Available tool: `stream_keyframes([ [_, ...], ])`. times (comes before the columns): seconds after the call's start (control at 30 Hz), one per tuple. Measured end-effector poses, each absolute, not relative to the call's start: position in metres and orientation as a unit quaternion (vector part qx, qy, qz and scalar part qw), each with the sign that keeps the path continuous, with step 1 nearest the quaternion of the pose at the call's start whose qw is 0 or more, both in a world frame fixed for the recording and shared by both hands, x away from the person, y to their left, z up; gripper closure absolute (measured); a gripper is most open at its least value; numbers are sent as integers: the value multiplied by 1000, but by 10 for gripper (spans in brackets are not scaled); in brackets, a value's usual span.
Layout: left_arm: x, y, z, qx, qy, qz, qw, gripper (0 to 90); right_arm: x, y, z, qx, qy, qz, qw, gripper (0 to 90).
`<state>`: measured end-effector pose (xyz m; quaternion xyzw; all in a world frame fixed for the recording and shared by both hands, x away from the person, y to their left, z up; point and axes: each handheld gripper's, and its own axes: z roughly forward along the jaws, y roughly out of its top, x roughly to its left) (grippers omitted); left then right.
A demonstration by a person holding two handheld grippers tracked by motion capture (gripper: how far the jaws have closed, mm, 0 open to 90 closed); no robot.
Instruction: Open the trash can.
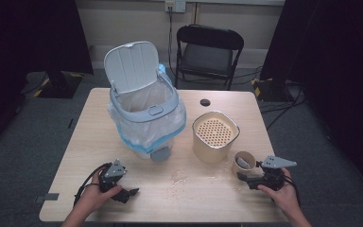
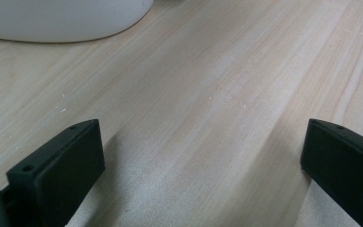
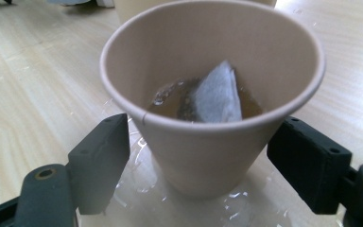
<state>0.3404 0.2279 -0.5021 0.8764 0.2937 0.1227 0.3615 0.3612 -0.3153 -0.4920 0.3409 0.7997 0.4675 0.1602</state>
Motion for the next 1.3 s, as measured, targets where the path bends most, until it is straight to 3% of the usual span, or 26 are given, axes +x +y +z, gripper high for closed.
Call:
stream_keyframes([
  [0.83, 340, 228, -502, 876, 294, 123, 361, 0, 370, -305, -494, 340, 789, 484, 168, 194],
  [1.03, 340, 228, -502, 876, 293, 125, 361, 0, 372, -308, -494, 342, 781, 497, 161, 257],
  [1.3, 341, 228, -503, 876, 292, 124, 364, 0, 372, -308, -494, 340, 780, 500, 162, 271],
])
